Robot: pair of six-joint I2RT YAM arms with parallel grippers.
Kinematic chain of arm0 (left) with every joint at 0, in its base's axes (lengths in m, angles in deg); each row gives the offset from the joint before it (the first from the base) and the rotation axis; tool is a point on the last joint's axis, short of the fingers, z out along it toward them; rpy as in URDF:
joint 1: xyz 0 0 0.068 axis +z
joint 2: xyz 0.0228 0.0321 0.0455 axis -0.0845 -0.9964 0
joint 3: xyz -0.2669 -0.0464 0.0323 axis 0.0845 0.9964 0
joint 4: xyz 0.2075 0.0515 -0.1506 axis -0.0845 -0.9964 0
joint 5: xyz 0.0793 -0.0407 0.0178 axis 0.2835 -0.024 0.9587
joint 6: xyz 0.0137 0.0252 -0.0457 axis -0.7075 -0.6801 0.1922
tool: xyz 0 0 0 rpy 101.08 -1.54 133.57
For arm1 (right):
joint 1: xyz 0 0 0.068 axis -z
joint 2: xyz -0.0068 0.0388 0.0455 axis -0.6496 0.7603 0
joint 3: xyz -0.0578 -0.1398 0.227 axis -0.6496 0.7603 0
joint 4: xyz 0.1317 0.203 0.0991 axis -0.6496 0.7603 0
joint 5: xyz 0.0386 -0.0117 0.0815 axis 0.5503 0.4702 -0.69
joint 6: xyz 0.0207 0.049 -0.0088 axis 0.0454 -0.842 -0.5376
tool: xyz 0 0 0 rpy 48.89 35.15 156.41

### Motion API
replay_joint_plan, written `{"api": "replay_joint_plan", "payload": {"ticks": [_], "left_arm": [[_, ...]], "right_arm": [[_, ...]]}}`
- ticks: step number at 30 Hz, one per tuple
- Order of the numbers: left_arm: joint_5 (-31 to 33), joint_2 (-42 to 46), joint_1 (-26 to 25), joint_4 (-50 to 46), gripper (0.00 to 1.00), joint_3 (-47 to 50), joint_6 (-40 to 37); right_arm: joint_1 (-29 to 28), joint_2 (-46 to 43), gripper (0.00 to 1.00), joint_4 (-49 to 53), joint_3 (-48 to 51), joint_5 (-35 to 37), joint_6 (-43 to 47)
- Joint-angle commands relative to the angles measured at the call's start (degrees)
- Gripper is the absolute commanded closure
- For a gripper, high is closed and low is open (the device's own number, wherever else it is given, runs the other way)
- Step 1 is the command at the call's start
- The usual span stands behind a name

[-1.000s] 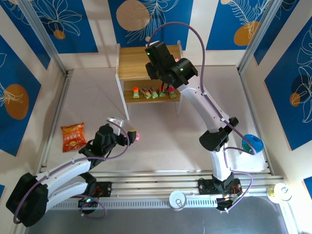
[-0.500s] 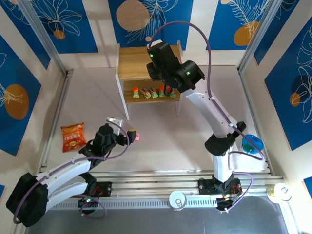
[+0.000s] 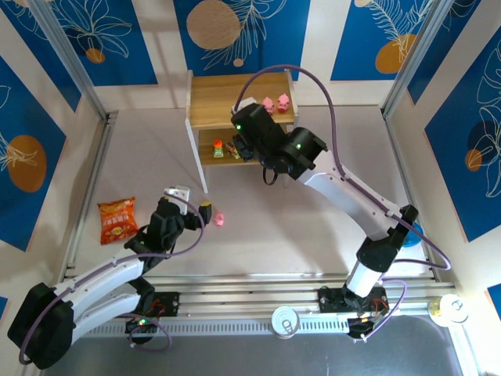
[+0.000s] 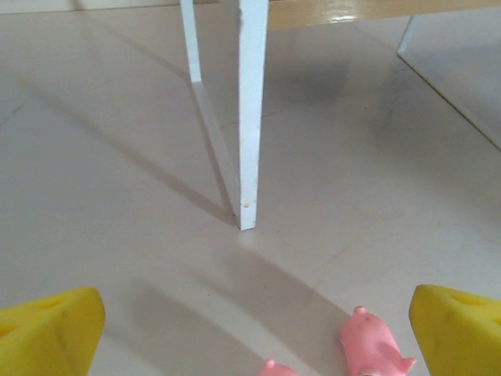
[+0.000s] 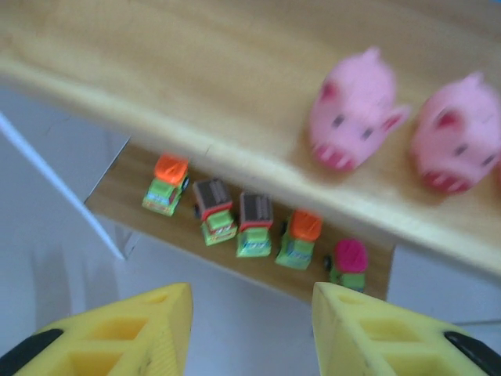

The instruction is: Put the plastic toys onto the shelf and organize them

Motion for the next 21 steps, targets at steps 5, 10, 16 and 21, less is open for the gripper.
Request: {"api": "replay_joint_plan", "payload": {"ticks": [5, 10, 16, 21], "left_arm": [[5.1, 0.8, -0.3, -3.2, 0.00, -0.1, 1.7], [6.4, 1.5, -0.1, -4.2, 0.00, 0.0, 2.1], [5.3, 1.6, 0.5, -4.7, 0.00, -0.1, 2.5], [3.3, 1.6, 1.6, -5.1, 0.00, 0.0, 3.2]], "right_arm": [[-3.3, -4.8, 0.55, -6.5, 11.6, -0.6, -8.6], [-5.0, -5.4, 0.55, -8.9, 18.0, -2.3, -12.9], [-6.9, -5.2, 0.55, -12.0, 23.6, -2.8, -17.1], [-7.7, -4.3, 0.55, -13.7, 26.4, -3.4, -19.8]]}}
